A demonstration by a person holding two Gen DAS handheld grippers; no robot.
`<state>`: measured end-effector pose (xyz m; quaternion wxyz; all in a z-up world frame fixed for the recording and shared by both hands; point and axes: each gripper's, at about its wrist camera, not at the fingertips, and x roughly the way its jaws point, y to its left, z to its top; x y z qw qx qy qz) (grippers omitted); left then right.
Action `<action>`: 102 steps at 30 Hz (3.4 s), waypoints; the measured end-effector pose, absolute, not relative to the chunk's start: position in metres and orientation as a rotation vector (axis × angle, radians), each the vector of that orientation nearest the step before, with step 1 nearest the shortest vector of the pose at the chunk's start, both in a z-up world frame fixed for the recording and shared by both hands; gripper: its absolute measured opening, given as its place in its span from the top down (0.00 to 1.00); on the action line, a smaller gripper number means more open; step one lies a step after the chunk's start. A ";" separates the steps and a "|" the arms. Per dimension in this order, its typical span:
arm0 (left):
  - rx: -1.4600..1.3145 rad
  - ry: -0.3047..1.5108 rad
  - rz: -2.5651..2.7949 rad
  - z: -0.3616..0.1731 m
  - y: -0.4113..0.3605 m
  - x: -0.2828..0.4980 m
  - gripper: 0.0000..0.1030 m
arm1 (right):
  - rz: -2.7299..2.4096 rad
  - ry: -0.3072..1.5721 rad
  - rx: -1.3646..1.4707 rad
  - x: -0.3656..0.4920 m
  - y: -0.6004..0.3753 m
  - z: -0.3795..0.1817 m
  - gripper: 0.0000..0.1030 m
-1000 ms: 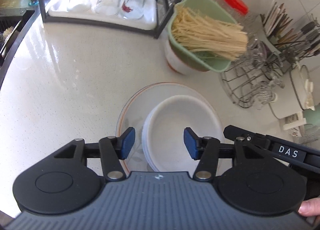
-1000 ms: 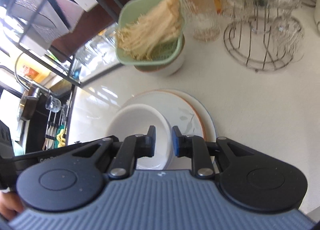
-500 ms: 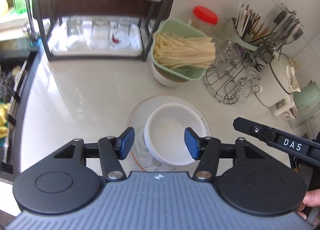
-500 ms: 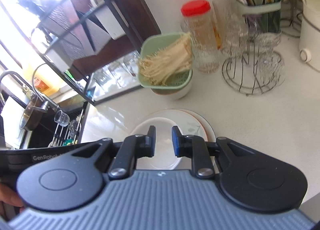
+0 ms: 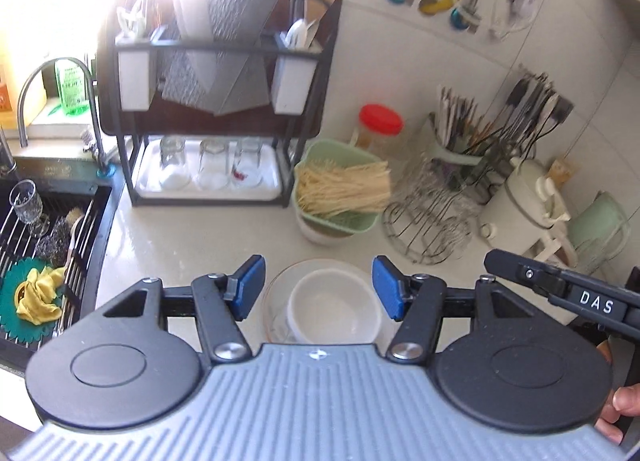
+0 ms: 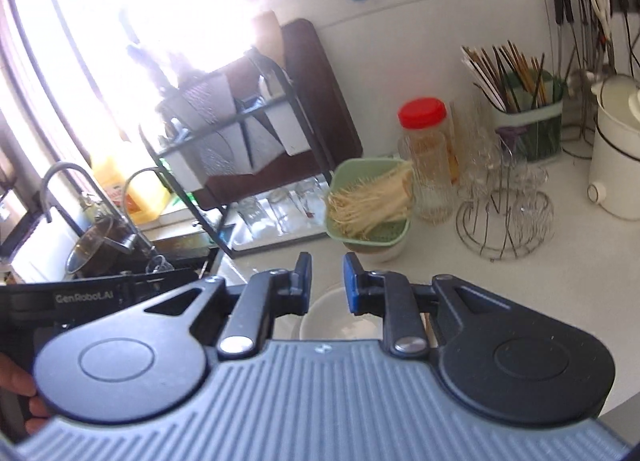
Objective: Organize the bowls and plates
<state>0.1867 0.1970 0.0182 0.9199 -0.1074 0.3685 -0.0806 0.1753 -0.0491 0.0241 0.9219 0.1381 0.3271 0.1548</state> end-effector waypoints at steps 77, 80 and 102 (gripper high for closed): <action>-0.073 0.729 -0.010 0.000 0.071 0.055 0.03 | 0.209 0.628 0.197 0.051 -0.178 0.004 0.00; -0.059 0.730 -0.014 0.002 0.070 0.056 0.03 | 0.211 0.636 0.187 0.053 -0.178 0.005 0.00; -0.089 0.760 0.021 -0.005 0.074 0.049 0.03 | 0.252 0.690 0.172 0.057 -0.177 0.003 0.00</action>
